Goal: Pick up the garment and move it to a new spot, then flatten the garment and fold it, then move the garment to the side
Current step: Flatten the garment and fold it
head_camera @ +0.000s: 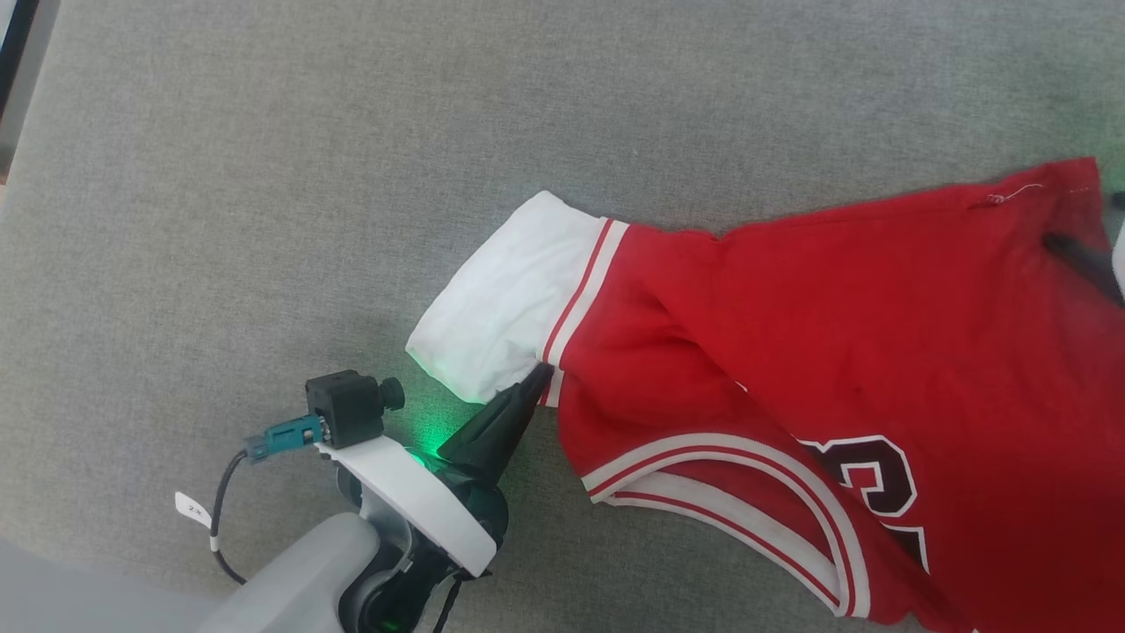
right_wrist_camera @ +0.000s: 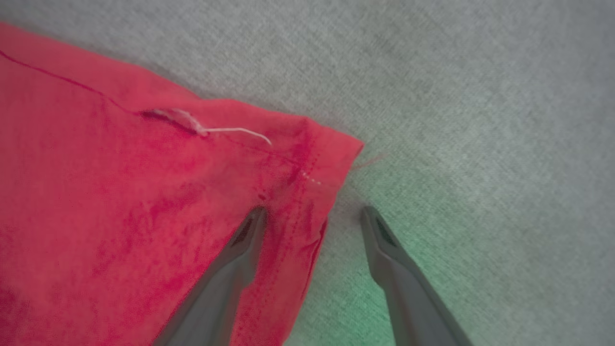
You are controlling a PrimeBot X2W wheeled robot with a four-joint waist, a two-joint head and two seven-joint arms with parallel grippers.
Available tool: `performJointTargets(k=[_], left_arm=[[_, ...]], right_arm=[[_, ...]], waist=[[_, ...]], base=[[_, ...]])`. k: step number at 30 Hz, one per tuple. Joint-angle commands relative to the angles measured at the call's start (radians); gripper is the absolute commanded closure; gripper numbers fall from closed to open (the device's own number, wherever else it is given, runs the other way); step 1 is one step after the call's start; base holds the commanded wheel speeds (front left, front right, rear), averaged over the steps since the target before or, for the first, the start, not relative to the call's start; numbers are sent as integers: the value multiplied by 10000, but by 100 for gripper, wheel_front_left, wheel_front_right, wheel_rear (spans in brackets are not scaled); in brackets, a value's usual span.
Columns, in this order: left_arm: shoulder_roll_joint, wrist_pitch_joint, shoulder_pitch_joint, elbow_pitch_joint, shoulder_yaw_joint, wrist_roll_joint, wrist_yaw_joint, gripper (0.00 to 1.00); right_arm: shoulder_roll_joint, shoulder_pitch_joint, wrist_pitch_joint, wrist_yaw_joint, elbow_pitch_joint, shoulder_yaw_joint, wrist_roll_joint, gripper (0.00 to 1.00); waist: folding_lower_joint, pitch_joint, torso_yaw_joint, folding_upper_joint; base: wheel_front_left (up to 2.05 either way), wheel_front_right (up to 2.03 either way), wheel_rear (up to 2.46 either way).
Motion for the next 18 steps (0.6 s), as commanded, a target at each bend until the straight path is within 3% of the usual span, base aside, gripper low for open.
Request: performJointTargets(k=[1, 2, 3, 9, 18], left_arm=[[-6, 41, 92, 472, -82, -64, -6, 100], [-16, 47, 88, 532, -69, -76, -11, 100], [-27, 35, 80, 578, -56, -100, -20, 100], [10, -7, -33, 570, -70, -186, -21, 100], [1010, 322, -1005, 218, -26, -587, -36, 100]], right_arm=[[15, 159, 74, -21, 273, 320, 170, 21], [-30, 153, 64, -21, 349, 468, 292, 56], [-67, 128, 20, -21, 401, 580, 424, 100], [15, -114, -1126, -22, 681, 515, 868, 100], [724, -719, -3775, -21, 1878, -27, 1181, 100]], waist=[[0, 46, 38, -1], [0, 53, 40, -1], [0, 55, 35, -1], [0, -245, -139, -1], [0, -1318, -941, -1]], base=[[0, 0, 0], [0, 0, 0], [0, 0, 0], [0, 0, 0], [0, 0, 0]])
